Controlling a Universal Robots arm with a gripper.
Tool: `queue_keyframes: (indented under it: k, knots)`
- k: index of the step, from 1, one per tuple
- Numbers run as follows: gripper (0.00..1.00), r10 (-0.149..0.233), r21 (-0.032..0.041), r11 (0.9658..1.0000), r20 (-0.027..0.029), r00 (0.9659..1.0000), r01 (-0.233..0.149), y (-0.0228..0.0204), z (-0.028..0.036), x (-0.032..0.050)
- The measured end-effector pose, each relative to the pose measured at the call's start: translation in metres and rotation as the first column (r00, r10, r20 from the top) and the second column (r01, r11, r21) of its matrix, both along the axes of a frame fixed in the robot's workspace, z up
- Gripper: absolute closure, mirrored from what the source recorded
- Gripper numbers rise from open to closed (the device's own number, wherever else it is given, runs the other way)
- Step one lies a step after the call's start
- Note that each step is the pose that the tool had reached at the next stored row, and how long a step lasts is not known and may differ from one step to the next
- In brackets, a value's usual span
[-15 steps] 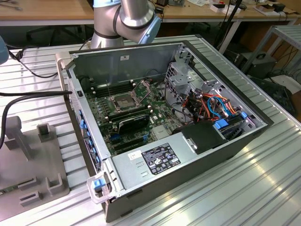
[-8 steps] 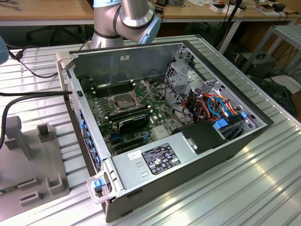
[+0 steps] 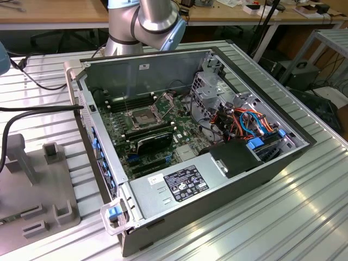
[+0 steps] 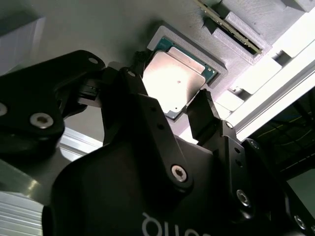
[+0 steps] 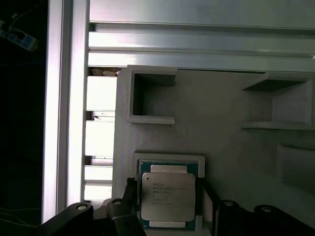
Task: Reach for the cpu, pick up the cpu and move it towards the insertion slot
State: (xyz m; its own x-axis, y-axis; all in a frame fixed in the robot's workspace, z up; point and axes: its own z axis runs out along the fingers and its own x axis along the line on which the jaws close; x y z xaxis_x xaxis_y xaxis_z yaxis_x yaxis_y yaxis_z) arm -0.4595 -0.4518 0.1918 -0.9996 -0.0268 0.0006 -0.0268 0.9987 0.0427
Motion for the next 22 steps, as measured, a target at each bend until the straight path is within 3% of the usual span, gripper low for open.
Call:
queue_keyframes:
  k: [3, 9, 10, 15, 22]
  knots:
    - [0.38, 0.000, 0.0004, 1.0000, -0.0064, 1.0000, 0.000, 0.0000, -0.0001, 0.0015]
    - [0.40, 0.000, 0.0003, 1.0000, -0.0077, 1.0000, 0.000, -0.0001, 0.0001, 0.0018]
    - [0.46, 0.000, 0.0003, 1.0000, -0.0077, 1.0000, 0.000, -0.0001, 0.0000, 0.0018]
    - [0.46, 0.000, 0.0012, 1.0000, -0.0078, 1.0000, 0.000, -0.0001, 0.0002, 0.0020]
    - [0.46, 0.000, 0.0026, 1.0000, -0.0127, 0.9999, 0.000, -0.0001, 0.0096, 0.0019]
